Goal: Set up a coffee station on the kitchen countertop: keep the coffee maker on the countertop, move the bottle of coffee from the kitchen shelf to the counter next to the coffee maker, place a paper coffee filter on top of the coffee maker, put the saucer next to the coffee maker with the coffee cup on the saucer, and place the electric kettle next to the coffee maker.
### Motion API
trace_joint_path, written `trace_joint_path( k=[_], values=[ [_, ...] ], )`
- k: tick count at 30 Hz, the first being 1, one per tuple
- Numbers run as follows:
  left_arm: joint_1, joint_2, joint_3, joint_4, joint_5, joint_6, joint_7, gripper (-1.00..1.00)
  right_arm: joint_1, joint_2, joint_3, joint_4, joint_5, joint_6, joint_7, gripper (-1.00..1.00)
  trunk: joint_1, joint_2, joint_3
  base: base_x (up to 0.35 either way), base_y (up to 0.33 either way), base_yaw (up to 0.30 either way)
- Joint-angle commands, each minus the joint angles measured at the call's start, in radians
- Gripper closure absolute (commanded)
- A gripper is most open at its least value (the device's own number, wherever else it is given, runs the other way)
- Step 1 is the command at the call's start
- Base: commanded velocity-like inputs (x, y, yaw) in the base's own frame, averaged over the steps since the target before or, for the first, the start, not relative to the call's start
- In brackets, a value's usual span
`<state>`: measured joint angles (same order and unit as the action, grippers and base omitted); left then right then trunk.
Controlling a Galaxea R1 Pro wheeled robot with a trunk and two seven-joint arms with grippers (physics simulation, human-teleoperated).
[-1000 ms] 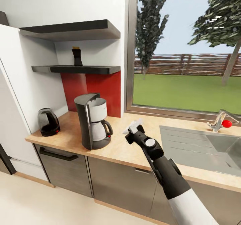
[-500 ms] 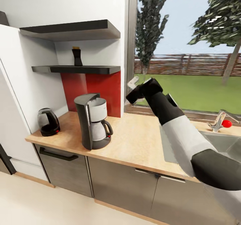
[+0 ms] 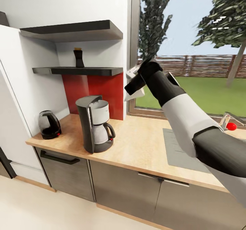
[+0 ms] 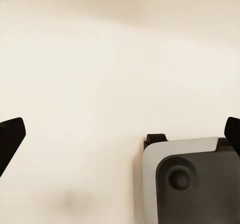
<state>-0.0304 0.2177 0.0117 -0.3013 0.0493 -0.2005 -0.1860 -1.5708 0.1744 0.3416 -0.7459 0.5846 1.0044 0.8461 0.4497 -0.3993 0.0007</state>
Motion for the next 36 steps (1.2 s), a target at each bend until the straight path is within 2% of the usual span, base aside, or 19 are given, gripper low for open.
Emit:
trace_joint_path(
  k=[1,3,4,5,6,7,10,23,32,34,36],
  values=[
    [0.000,0.000,0.002,0.001,0.005,-0.001,-0.005,-1.00,-0.001,0.000,0.003,0.005,0.011,0.002,0.016,1.00,0.000,-0.001,0.000,0.000,0.000,0.000],
    [0.000,0.000,0.002,0.002,0.006,0.000,-0.004,-1.00,-0.001,0.000,0.027,0.011,0.011,0.002,0.035,1.00,0.000,-0.001,0.000,0.000,0.000,0.000],
    [0.000,0.000,0.002,0.001,0.006,0.000,-0.004,-1.00,-0.001,0.000,0.055,0.014,0.012,0.002,0.047,1.00,0.000,-0.001,0.000,0.000,0.000,0.000],
    [0.000,0.000,0.002,0.002,0.007,0.001,-0.004,-1.00,-0.001,0.000,0.093,0.016,0.012,0.002,0.060,1.00,0.000,-0.001,0.000,0.000,0.000,0.000],
    [0.000,0.000,0.002,0.002,0.007,0.001,-0.005,-1.00,-0.001,0.000,0.160,0.017,0.011,0.002,0.076,1.00,0.000,-0.001,0.000,0.000,0.000,0.000],
    [0.000,0.000,0.002,0.001,0.007,0.001,-0.007,-1.00,-0.001,0.000,0.201,0.017,0.011,0.002,0.083,1.00,0.000,-0.001,0.000,0.000,0.000,0.000],
    [0.000,0.000,0.002,0.001,0.007,0.003,-0.009,-1.00,-0.002,0.000,0.272,0.007,0.011,0.002,0.095,1.00,0.000,-0.001,0.000,0.000,0.000,0.000],
    [0.000,0.001,0.007,0.002,0.012,0.004,-0.007,-1.00,-0.002,0.000,0.286,-0.074,0.011,0.002,0.097,1.00,0.000,-0.001,0.000,0.000,0.224,0.000],
    [0.000,0.002,0.008,0.002,0.012,0.004,-0.006,-1.00,-0.002,0.000,0.288,-0.088,0.016,0.004,0.096,1.00,0.000,-0.001,0.000,0.000,0.033,0.000],
    [0.000,0.002,0.008,0.002,0.012,0.004,-0.006,-1.00,-0.002,0.000,0.305,-0.088,0.018,0.004,0.096,1.00,0.000,-0.001,0.001,0.000,0.001,0.000],
    [0.000,0.001,0.008,0.002,0.012,0.004,-0.006,-1.00,-0.002,0.000,0.340,-0.088,0.019,0.005,0.096,1.00,0.000,-0.001,0.004,0.000,0.000,0.000]
  ],
)
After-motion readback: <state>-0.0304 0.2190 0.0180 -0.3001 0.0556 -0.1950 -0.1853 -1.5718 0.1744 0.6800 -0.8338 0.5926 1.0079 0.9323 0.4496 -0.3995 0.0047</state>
